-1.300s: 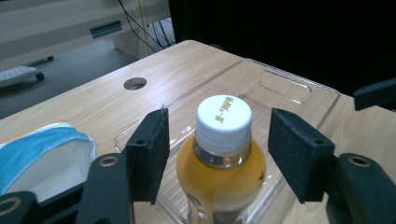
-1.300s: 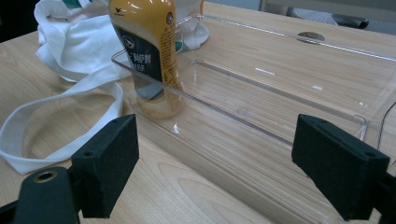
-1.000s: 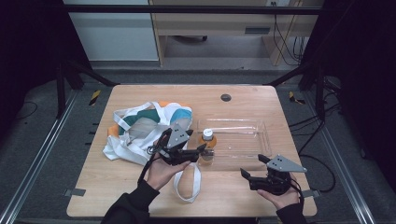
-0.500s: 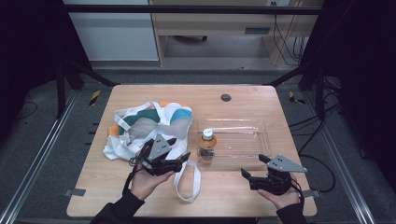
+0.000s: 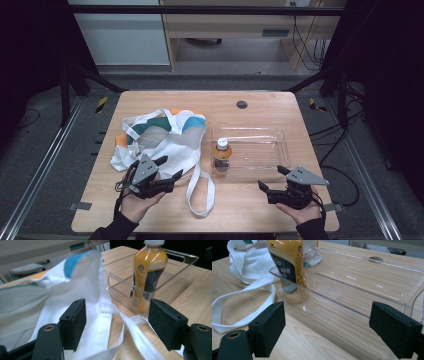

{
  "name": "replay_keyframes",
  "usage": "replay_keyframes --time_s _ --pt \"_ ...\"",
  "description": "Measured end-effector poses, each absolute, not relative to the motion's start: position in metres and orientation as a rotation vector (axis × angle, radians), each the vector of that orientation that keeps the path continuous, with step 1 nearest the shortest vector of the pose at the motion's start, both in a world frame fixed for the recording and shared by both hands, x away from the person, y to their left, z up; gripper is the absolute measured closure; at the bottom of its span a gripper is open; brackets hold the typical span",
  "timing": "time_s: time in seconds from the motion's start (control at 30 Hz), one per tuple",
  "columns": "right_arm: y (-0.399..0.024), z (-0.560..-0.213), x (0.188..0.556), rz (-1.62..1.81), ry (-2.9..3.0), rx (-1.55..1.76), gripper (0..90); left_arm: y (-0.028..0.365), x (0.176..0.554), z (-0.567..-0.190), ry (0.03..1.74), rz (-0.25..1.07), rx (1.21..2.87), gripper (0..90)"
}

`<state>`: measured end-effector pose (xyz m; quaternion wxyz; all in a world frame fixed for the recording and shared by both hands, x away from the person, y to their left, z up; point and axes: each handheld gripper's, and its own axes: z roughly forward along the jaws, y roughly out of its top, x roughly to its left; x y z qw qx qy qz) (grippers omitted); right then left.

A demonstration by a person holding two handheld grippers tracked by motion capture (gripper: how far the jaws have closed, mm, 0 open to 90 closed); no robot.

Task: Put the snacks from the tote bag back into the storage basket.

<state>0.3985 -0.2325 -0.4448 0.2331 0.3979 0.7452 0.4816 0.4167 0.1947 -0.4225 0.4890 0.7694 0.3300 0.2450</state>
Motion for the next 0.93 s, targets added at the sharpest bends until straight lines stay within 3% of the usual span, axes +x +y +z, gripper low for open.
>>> replay_keyframes --time_s 0.37,0.93 --pt "-0.232 -0.447 0.398 1.316 2.054 1.086 13.7 0.23 0.409 -0.451 0.889 0.614 1.882 30.9" --pt "-0.233 -0.45 0.397 1.312 2.056 1.087 13.5 0.272 0.403 -0.46 0.982 0.642 1.852 29.5"
